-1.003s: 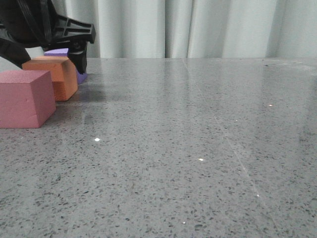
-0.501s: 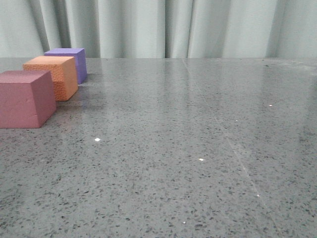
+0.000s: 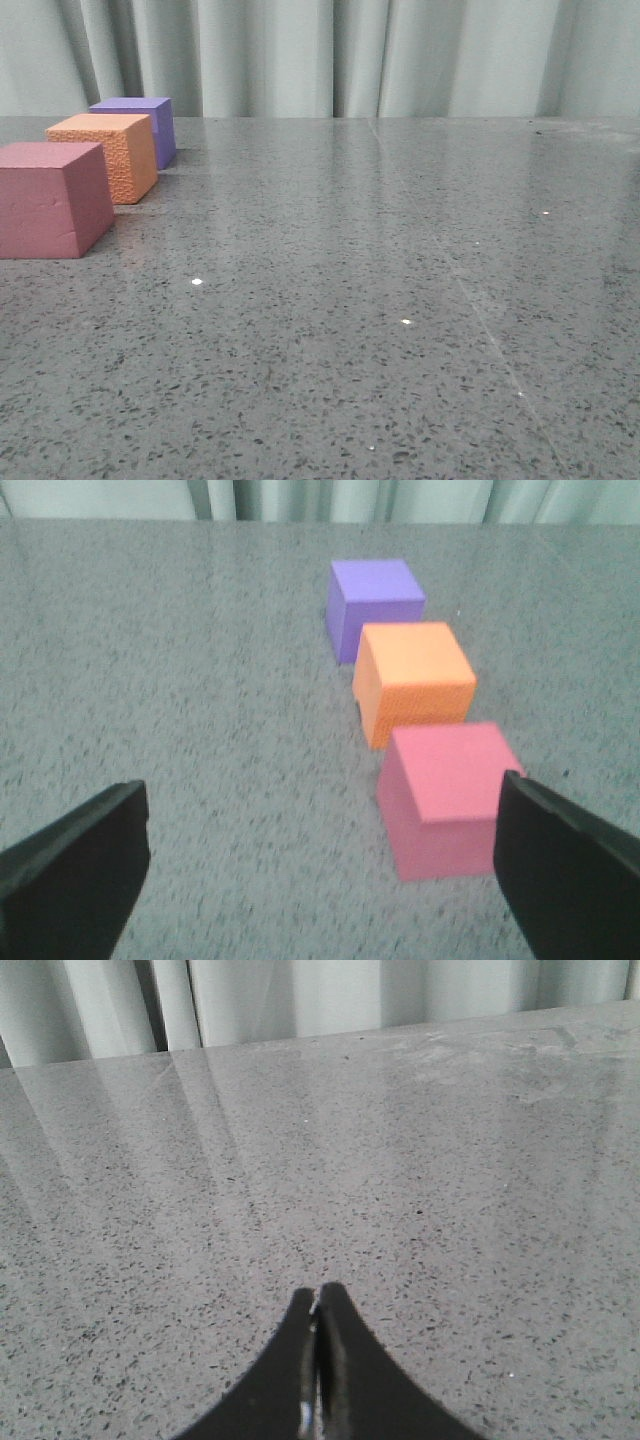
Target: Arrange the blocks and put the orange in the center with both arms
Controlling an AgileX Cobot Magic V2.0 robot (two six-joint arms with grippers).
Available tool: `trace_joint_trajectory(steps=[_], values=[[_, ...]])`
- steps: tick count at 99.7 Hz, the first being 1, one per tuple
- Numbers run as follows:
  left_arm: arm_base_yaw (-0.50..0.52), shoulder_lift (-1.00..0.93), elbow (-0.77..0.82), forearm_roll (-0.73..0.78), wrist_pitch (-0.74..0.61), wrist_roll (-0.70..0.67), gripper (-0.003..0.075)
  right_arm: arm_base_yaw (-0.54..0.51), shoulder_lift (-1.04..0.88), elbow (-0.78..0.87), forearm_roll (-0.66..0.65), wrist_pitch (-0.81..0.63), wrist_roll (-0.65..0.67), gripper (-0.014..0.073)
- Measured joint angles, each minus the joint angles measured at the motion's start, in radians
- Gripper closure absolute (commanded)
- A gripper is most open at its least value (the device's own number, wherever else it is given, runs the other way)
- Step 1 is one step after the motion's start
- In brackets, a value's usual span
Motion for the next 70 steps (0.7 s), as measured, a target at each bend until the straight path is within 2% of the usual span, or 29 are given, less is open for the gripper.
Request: trace_joint_trajectory(steps=[9, 17, 41, 70], values=[[0.000, -0.060, 0.054, -0.012, 0.011, 0.000, 0.0178, 0.000, 0.000, 0.000, 0.000, 0.000, 0.000, 0.0661], [0.000, -0.093, 0.087, -0.020, 0.024, 0.000, 0.0286, 0.000, 0.000, 0.000, 0.000, 0.000, 0.000, 0.0661], [0.000, -0.117, 0.114, -0.025, 0.041, -0.002, 0.0734, 0.000, 0.000, 0.000, 0.000, 0.000, 0.000, 0.0661], [0.000, -0.117, 0.115, -0.022, 0.042, -0.002, 0.0739, 0.000, 0.000, 0.000, 0.000, 0.000, 0.000, 0.0661]])
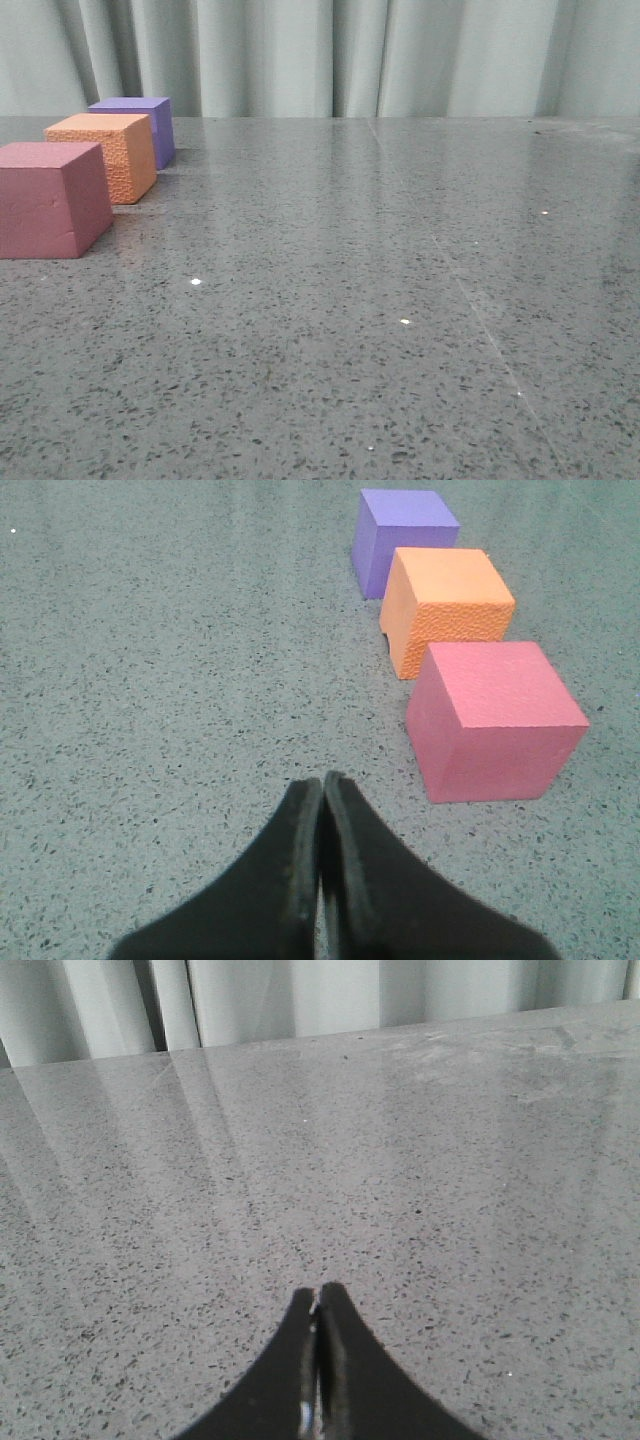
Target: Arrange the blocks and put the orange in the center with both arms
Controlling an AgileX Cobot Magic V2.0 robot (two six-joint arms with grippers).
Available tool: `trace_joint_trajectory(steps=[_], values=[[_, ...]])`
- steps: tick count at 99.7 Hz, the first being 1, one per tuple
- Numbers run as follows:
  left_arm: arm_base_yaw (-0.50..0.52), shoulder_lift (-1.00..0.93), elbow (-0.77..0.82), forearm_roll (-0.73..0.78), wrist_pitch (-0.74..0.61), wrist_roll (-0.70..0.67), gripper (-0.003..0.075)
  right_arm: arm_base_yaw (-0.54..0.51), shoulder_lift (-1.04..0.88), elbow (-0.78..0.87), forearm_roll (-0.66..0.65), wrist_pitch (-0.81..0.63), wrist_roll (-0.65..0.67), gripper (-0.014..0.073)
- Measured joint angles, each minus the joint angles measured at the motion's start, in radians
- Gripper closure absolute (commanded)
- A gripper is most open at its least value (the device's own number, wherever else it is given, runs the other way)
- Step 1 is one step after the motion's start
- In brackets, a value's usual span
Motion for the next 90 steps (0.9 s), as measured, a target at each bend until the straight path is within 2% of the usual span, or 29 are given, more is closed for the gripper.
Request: trace_joint_trajectory(steps=[79, 90], values=[[0.000, -0.008, 0.002, 0.011, -0.002, 0.000, 0.0739, 0.000, 0.000, 0.000, 0.000, 0.000, 0.000, 0.0661], [0.004, -0.039, 0.028, -0.022, -0.035, 0.055, 0.0739, 0.000, 0.000, 0.000, 0.000, 0.000, 0.000, 0.0661]])
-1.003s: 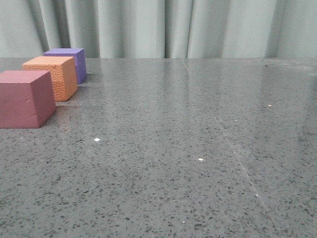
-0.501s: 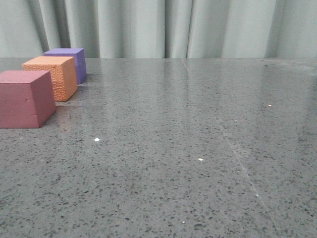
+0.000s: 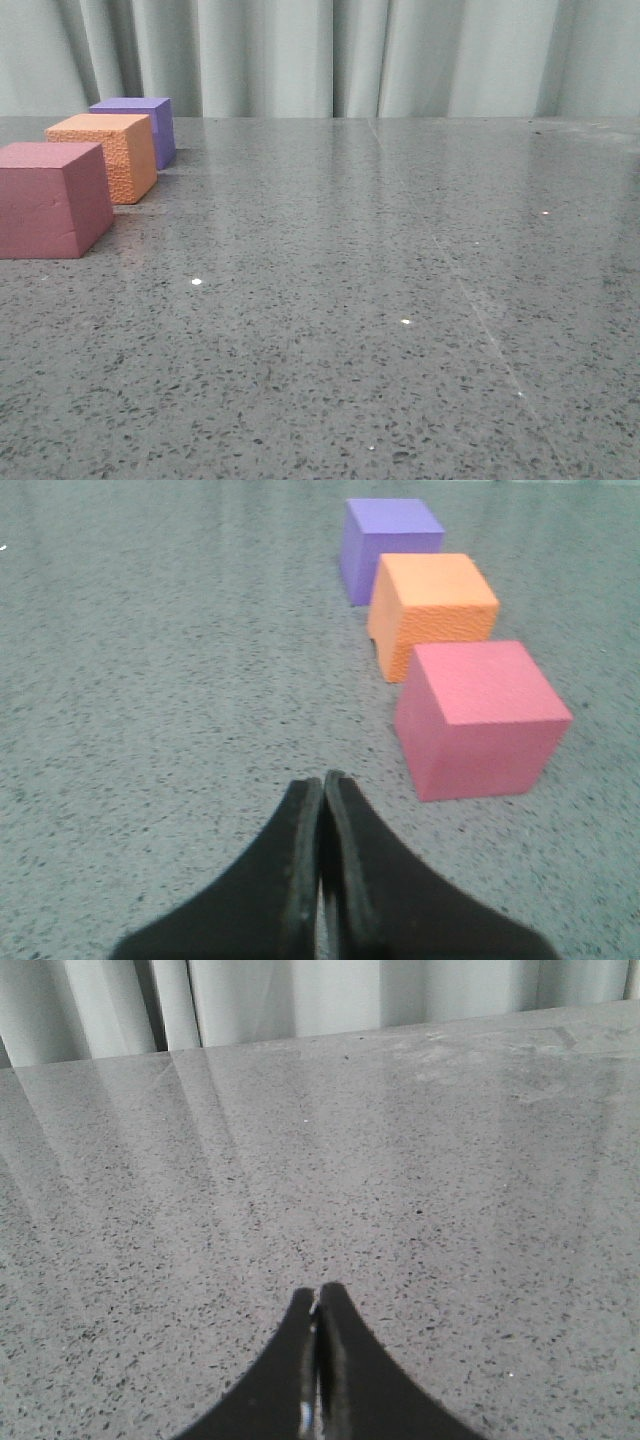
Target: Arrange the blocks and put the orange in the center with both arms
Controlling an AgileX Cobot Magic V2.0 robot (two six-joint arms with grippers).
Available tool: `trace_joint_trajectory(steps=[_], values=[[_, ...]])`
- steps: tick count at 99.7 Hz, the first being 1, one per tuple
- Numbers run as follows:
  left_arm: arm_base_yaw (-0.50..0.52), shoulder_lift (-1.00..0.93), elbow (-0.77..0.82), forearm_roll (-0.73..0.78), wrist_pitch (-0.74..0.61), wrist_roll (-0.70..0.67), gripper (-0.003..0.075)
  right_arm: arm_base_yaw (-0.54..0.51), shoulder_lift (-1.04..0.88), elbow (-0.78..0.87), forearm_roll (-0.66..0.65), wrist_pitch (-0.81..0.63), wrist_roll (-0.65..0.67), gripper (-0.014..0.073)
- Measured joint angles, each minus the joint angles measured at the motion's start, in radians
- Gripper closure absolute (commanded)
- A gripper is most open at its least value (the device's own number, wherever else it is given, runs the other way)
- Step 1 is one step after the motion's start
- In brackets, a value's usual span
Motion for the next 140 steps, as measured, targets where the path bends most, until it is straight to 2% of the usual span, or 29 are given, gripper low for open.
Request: trace_joint_trajectory(steps=[13, 29, 41, 53, 72, 118, 140], values=[[0.041, -0.066, 0.055, -0.085, -0.070, 0.123, 0.0739, 0.000, 0.000, 0.000, 0.000, 0.000, 0.000, 0.0661], [0.150, -0.165, 0.152, -0.248, -0.210, 0.323, 0.0739, 0.000, 0.000, 0.000, 0.000, 0.000, 0.000, 0.0661], [0.229, -0.225, 0.232, -0.310, -0.321, 0.391, 0.0739, 0.000, 0.000, 0.000, 0.000, 0.000, 0.000, 0.0661], [0.276, -0.267, 0.296, -0.358, -0.377, 0.406, 0.0739, 0.000, 0.000, 0.000, 0.000, 0.000, 0.000, 0.0661], [0.295, -0.329, 0.363, -0.386, -0.385, 0.408, 0.0739, 0.000, 0.000, 0.000, 0.000, 0.000, 0.000, 0.0661], [0.297, -0.379, 0.367, -0.405, -0.397, 0.410, 0.0739, 0.000, 0.000, 0.000, 0.000, 0.000, 0.000, 0.0661], [0.368, -0.379, 0.367, -0.415, -0.389, 0.416, 0.0739, 0.000, 0.000, 0.000, 0.000, 0.000, 0.000, 0.0661]])
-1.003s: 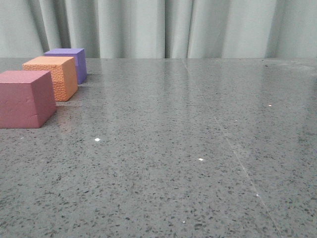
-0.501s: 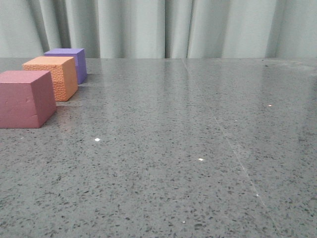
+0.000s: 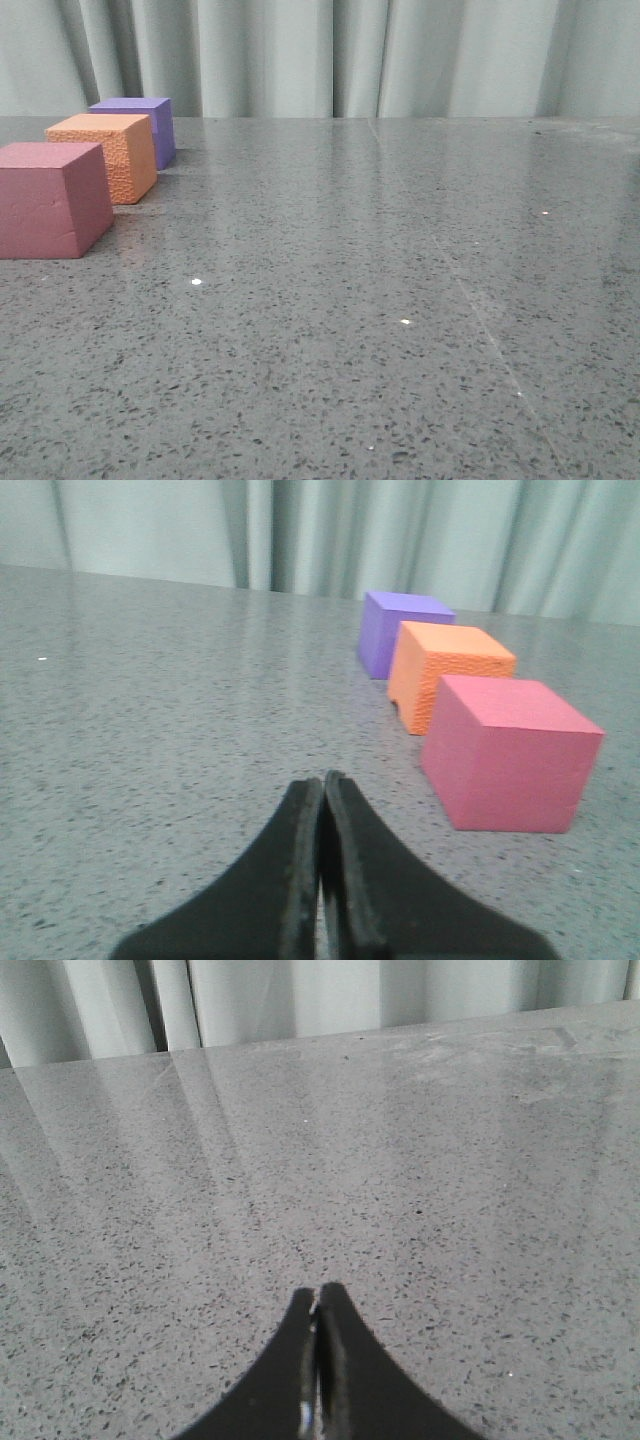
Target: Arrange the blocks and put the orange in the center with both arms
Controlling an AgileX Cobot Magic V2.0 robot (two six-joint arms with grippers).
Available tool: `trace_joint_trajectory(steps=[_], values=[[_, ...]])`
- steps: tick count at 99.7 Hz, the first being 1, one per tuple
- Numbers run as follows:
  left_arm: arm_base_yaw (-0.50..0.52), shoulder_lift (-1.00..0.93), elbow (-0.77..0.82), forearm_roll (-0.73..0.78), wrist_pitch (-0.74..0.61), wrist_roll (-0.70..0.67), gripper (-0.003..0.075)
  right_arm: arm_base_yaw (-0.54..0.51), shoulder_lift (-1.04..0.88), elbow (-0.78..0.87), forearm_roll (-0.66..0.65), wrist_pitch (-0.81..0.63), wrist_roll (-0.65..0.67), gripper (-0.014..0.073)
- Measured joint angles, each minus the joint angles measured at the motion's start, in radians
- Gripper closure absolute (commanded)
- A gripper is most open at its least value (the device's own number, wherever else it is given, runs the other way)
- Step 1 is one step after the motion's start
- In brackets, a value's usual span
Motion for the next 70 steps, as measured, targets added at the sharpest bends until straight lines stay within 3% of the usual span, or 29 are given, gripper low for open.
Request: trace_joint_trajectory(steps=[21, 70], values=[[0.067, 0.000, 0.000, -0.001, 0.002, 0.019, 0.0739, 0.000, 0.000, 0.000, 0.000, 0.000, 0.000, 0.0661], [0.075, 0.000, 0.000, 0.001, -0.017, 0.023, 0.0739, 0.000, 0.000, 0.000, 0.000, 0.000, 0.000, 0.0661]])
